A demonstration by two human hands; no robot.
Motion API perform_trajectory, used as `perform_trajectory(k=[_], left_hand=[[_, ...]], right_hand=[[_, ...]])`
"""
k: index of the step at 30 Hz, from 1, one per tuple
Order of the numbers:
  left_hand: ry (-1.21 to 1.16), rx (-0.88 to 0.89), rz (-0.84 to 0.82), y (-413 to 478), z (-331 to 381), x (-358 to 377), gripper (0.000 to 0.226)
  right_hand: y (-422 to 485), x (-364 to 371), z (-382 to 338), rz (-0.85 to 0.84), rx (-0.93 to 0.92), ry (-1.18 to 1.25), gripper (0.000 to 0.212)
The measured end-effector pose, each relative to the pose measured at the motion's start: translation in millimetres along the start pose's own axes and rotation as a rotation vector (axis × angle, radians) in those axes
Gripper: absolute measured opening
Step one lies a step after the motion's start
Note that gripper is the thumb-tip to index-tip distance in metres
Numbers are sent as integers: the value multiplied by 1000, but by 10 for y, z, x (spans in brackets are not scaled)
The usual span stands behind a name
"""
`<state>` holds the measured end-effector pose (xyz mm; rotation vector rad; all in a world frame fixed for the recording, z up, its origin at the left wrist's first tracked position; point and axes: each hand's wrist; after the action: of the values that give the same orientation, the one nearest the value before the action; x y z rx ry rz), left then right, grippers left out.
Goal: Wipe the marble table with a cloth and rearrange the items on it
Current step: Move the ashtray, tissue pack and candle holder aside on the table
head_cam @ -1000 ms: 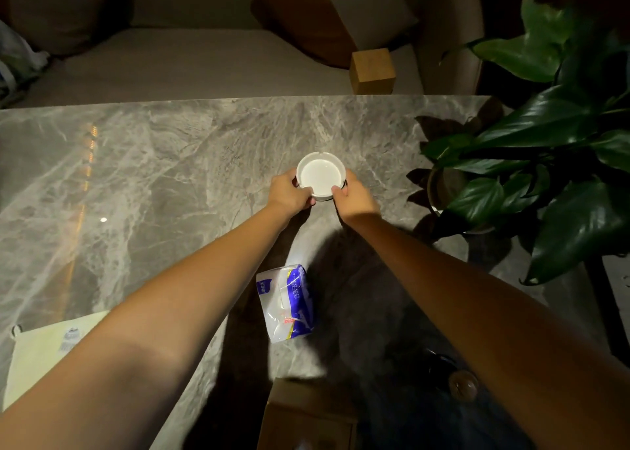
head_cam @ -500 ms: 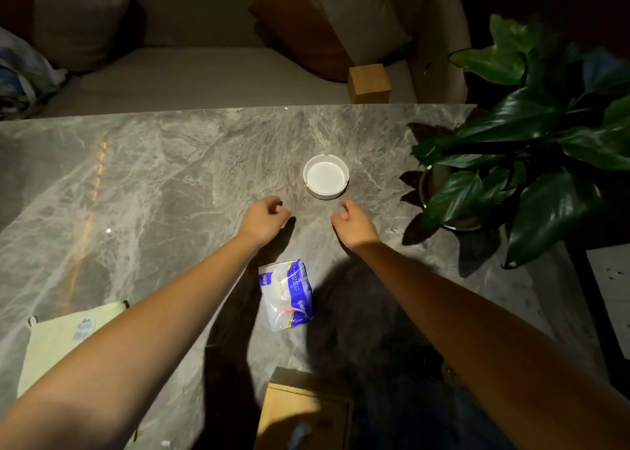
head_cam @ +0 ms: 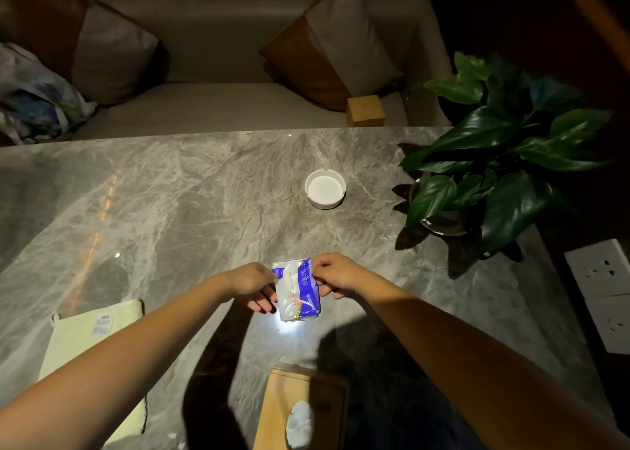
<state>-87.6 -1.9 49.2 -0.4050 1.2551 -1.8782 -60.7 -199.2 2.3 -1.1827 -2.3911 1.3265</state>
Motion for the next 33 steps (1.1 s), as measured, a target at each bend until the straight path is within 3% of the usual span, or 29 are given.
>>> perform_trajectory(k=[5, 10, 20, 22, 25, 28, 33], left_hand=[[-75, 80, 109, 140, 289, 109, 21], [-202, 167, 191, 325, 569, 250, 32], [-170, 160, 255, 328, 724, 308, 23], [-85, 139, 313, 311, 670, 340, 25], [302, 101, 444, 207, 534, 470, 43], [514, 92, 434, 49, 403, 715, 49], [538, 213, 457, -82, 482, 1016, 44]], right_hand=[[51, -118, 25, 192, -23, 142, 15], [168, -382, -8, 383, -93, 81, 32], [121, -490, 16, 377, -78, 115, 36], [46, -525, 35, 395, -72, 68, 34], [-145, -654, 125, 444, -93, 3, 24], [-403, -865, 342, 463, -63, 21, 16], [-990, -1185, 812, 442, 43, 74, 23]])
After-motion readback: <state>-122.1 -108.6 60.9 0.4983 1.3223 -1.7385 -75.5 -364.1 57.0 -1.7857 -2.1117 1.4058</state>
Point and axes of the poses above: each hand's wrist, its own y-axis towards the middle knuckle, its own x-axis out of the palm, z = x × y, and after that the axes turned 2 degrees about x, right-handed
